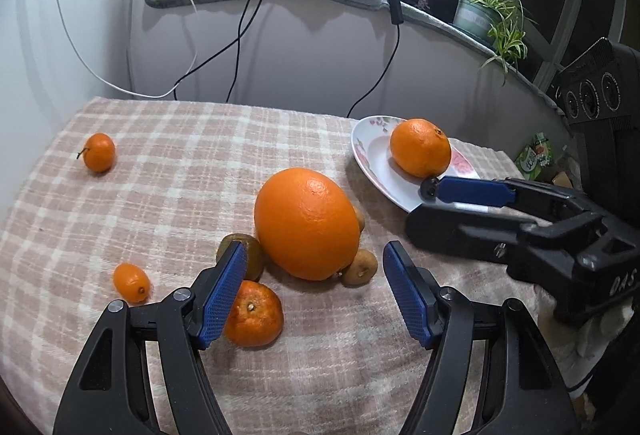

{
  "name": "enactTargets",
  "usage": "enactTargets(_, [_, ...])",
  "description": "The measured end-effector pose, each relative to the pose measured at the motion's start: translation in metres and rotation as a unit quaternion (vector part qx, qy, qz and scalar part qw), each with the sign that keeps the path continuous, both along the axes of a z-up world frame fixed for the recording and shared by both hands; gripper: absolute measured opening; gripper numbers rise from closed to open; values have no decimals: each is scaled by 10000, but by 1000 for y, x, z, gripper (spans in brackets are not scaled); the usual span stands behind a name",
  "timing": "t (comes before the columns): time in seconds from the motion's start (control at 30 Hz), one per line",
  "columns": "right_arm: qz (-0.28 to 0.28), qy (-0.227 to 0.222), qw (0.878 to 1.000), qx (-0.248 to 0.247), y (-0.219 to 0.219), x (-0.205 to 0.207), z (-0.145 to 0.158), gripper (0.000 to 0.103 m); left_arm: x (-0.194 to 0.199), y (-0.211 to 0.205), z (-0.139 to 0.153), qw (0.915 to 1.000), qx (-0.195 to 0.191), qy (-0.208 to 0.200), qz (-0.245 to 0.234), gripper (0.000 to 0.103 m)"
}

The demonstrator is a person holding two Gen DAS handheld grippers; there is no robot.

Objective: Organize fruits
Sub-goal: 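Move the right gripper to a second large orange and close on it, then carry the second large orange with the right gripper over the white plate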

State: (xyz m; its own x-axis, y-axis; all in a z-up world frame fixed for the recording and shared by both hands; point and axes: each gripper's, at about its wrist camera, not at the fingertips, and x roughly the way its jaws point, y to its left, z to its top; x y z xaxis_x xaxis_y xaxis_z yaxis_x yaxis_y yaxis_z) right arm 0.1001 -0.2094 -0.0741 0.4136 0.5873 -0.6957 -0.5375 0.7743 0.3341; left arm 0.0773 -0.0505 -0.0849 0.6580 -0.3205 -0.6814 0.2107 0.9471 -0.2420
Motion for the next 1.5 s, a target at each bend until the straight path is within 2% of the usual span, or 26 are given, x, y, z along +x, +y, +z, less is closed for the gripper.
enactTargets(0.33, [171,152,9997,6,21,15,-9,88,6,1,0,10000,-71,1,-6,69])
enactTargets(0.4, [231,185,9996,11,25,17,-9,80,6,1,2,9999,-98,-25,-5,64])
enactTargets(0.53, [296,256,9992,25,32,21,-13,77,8,-2,6,9999,24,-78,-60,64])
enactTargets(0.7, [306,473,9984,88,35,30,-20,65,14,-3,2,9999,35,6,-99,59])
enactTargets(1.03, [393,833,9956,144,43,43,-33,65,22,-5,-4,9997,155,79,-151,59])
enactTargets(1.5, [345,815,9960,110,46,45,-34,64,25,-2,-7,9999,80,131,-47,58])
